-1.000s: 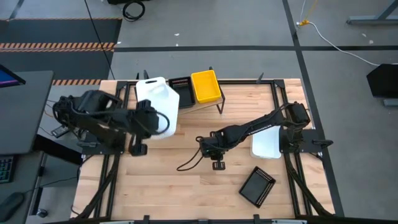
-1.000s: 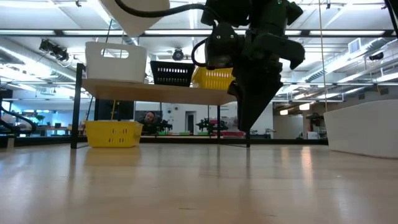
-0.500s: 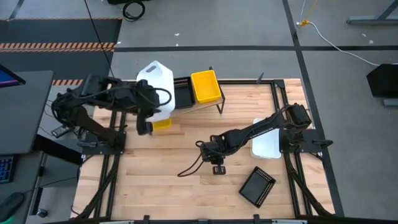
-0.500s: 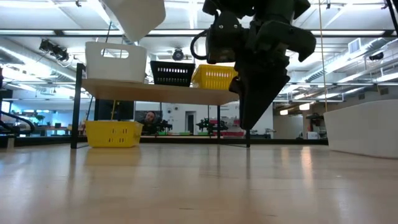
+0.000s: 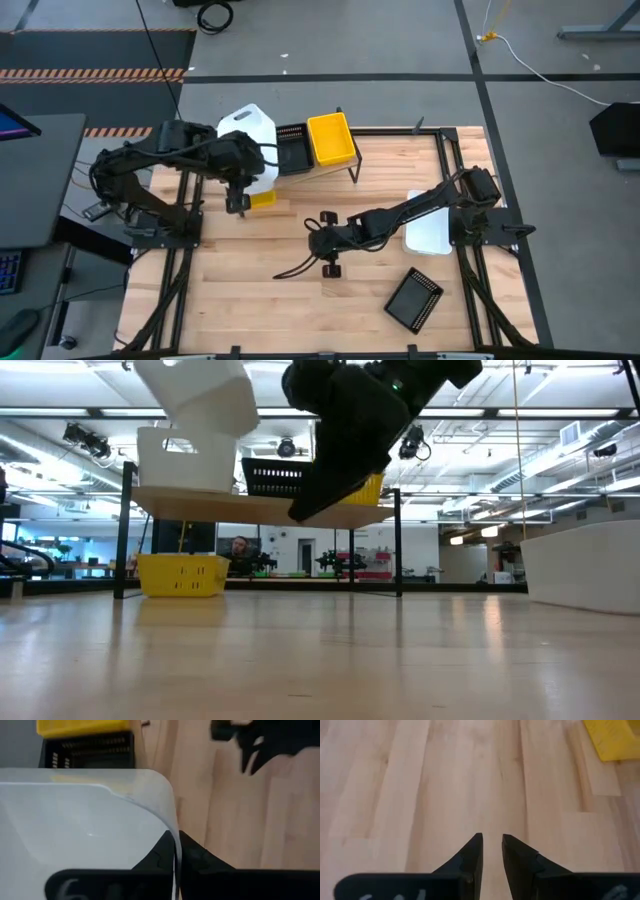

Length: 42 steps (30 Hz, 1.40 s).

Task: Stack baskets on shelf by color
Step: Stack the left white bin on top of the other white bin on the shelf

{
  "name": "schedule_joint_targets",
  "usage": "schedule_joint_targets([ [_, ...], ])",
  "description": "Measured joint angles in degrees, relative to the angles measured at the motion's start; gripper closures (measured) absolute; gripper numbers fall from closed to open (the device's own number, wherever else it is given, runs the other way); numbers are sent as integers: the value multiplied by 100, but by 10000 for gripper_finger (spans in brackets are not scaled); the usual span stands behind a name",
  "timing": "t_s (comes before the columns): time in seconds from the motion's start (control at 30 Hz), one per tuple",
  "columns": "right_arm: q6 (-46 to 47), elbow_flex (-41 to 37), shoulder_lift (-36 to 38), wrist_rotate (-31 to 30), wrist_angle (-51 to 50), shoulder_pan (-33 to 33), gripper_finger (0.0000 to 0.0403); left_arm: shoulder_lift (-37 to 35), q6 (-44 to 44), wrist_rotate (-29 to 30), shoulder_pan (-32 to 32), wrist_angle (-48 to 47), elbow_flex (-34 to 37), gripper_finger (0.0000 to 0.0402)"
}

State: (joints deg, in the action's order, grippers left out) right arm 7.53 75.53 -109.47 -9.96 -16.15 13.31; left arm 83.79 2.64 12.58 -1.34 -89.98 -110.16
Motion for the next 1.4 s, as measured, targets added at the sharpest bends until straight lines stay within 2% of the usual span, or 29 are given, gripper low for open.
schedule_joint_targets([
  [0.37, 443, 0, 0, 14, -351, 204, 325, -145, -329, 72, -691, -4, 306, 395],
  [0.53, 474, 0, 0, 12, -349, 272, 325, -140, -302, -266, -726, -4, 307, 395],
  [0.67, 526, 0, 0, 14, -351, 283, 325, -139, -329, -269, -736, -2, 403, 395],
  [1.03, 588, 0, 0, 64, -431, 281, 325, -162, -622, -397, -1044, 61, 1467, 395],
  [1.4, 588, 0, 0, 66, -443, 281, 325, -164, -293, -544, -1109, -19, 1505, 382],
])
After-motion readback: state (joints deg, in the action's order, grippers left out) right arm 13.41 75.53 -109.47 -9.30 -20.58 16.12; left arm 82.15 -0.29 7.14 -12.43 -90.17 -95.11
